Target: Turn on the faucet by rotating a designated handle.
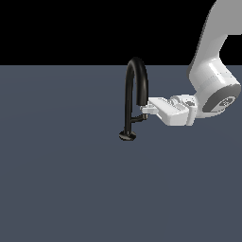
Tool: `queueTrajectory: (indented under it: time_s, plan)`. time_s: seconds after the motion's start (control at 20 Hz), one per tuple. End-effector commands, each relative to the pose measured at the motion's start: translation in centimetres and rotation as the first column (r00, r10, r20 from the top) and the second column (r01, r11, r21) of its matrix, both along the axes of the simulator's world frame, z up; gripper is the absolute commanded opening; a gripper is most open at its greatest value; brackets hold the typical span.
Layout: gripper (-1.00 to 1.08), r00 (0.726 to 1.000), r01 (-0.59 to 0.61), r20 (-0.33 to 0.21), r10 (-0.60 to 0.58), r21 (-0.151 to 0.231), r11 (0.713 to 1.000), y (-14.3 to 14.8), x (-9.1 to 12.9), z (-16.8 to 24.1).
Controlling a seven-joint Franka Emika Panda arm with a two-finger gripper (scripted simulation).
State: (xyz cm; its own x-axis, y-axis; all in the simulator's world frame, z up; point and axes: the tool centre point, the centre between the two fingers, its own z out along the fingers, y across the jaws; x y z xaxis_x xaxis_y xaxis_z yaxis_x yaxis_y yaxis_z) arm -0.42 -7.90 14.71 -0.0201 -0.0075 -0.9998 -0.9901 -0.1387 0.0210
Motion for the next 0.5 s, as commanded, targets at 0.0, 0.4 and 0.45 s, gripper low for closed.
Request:
queueTrajectory:
  time_s: [0.0, 0.4, 0.45]
  plan:
    - [-1.00, 1.000, -0.001, -0.001, 0.001, 0.000, 1.000, 0.0, -0.3, -0.6]
    - [-1.00, 1.000, 0.000, -0.017, 0.000, 0.002, 1.000, -0.4, -2.7, -6.0]
    - [-1.00, 1.000, 0.000, -0.017, 0.000, 0.002, 1.000, -0.4, -2.7, -6.0]
